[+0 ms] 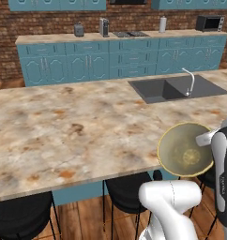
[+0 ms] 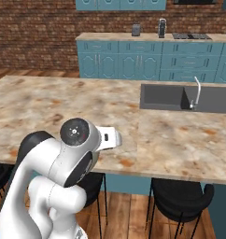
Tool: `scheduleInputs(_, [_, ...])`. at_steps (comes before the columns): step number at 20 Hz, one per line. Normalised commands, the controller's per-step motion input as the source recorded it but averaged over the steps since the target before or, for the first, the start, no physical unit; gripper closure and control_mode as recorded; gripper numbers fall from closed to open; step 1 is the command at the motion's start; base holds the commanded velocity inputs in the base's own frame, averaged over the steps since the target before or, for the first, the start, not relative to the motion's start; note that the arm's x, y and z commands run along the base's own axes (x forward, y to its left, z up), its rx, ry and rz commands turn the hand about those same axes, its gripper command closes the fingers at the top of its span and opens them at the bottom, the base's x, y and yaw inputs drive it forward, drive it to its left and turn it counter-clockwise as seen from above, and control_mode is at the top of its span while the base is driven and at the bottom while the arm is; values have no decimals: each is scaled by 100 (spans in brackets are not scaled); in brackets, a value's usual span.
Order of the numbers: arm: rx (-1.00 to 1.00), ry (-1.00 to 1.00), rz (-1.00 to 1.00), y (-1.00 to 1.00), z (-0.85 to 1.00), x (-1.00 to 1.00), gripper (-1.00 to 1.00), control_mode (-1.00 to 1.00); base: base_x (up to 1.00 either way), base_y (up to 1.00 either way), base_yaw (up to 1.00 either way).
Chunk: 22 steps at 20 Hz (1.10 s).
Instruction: Pick up the bowls from the cabinet and place each bowl in front of a stool on the dining counter.
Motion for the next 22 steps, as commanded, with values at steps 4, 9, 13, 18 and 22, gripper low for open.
scheduleInputs(4, [0,-1,0,1,-17,0,100,-100,0,0,0])
scheduleInputs(9, [0,0,0,2,-16,21,100,-100,0,0,0])
scheduleInputs(13, [19,0,-9,0,-8,56,100,-100,0,0,0])
scheduleInputs(18, [38,0,-11,0,-11,54,100,-100,0,0,0])
scheduleInputs(22, [23,9,-1,9,-16,45,100,-100,0,0,0])
